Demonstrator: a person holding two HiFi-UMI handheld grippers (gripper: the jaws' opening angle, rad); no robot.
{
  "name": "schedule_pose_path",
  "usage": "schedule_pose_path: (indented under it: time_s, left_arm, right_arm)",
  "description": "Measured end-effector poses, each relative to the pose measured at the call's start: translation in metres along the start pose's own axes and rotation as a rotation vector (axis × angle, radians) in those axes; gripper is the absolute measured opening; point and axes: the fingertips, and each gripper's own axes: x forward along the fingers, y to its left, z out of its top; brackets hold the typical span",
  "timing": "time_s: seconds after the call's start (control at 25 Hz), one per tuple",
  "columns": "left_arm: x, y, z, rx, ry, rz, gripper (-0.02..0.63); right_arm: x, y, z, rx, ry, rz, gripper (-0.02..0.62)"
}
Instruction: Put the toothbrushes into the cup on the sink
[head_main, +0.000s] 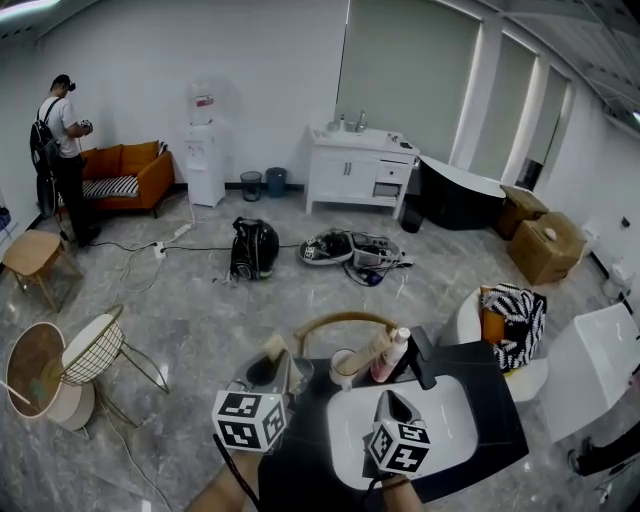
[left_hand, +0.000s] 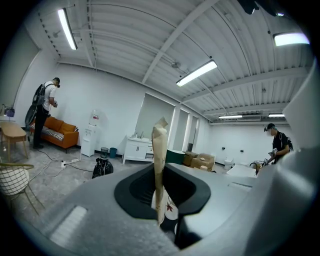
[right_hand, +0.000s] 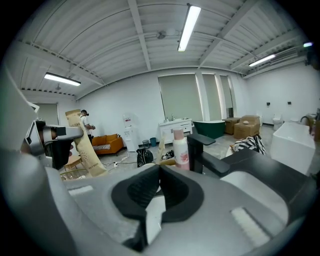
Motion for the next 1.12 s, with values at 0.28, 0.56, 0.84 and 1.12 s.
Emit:
schedule_pose_path:
  time_s: [0.28,0.56,0.84,1.12]
  left_arm:
    - [0.017,0.005,-0.002,0.000,0.008,-0.006,0.038]
    - [0.032,0.010,-0.008,-0.006,0.019,-0.013,0.038]
    - [0.042,0.016,-0.017,-0.016,0.037,-0.014,0.038]
    - [0.051,0.020,-0.032,-0.026,0.068,-0.014,0.038]
  right_arm:
    - [0.008,-0.007,-0.004,0.017,0.012,-0.013,0.003]
    - [0.015,-0.012,-0.008,0.027,0.027,-0.030,0.003]
    - [0.020,-0.016,-0.013,0.041,0.040,-0.039,0.003]
    - [0.024,-0.021,-0.017,0.044,0.056,-0.053,0.003]
